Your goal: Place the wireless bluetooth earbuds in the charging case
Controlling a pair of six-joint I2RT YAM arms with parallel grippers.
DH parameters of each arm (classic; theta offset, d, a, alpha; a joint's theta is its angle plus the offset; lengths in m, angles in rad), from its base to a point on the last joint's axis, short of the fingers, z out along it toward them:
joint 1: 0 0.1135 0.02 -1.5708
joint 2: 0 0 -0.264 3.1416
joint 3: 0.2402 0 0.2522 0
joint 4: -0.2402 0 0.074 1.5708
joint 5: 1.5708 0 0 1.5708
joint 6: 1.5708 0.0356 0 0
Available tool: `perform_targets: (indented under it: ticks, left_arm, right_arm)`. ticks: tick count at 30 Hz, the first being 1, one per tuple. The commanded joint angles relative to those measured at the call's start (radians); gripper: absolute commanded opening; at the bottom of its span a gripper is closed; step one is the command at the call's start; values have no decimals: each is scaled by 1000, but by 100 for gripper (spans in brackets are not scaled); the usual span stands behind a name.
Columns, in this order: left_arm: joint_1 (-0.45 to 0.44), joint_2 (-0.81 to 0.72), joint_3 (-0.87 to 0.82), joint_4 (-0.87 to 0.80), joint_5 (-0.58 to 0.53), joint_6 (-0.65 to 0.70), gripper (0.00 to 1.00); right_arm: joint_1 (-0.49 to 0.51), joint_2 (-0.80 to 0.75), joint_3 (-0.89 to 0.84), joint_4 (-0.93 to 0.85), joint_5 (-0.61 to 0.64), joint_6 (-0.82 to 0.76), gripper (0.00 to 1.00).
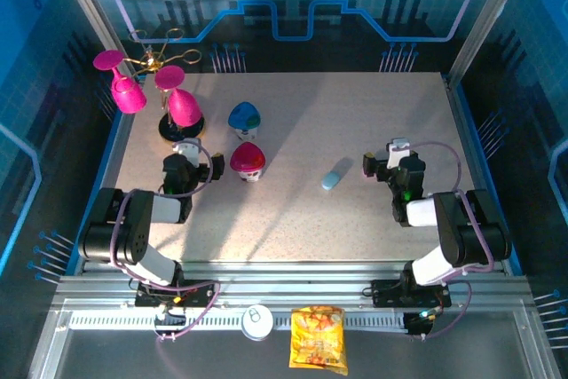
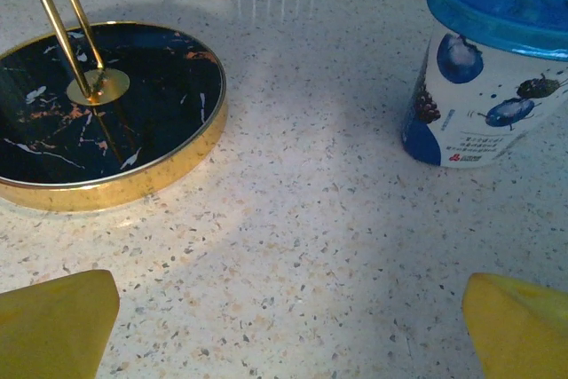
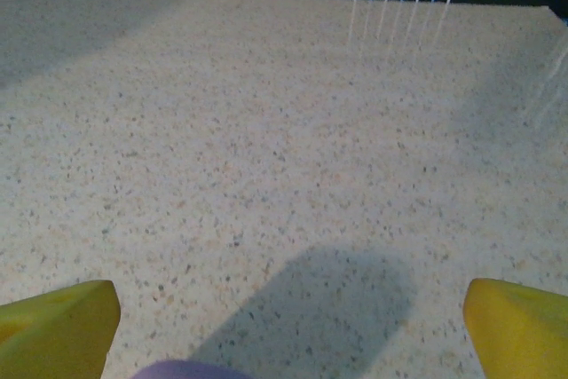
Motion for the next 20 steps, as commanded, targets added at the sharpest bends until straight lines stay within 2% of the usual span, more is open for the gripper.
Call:
perform_targets:
  ticks: [1, 10, 20]
  left_arm:
    - [12, -2, 20, 41, -13, -32, 99]
    - [7, 1, 25, 37, 3, -22, 99]
    - [4, 2, 25, 38, 2, -18, 99]
  right_arm:
    - [7, 9, 32, 8, 15, -21, 100]
    - [12, 11, 53, -31, -45, -53, 100]
    - [13, 11, 53, -32, -46, -54, 100]
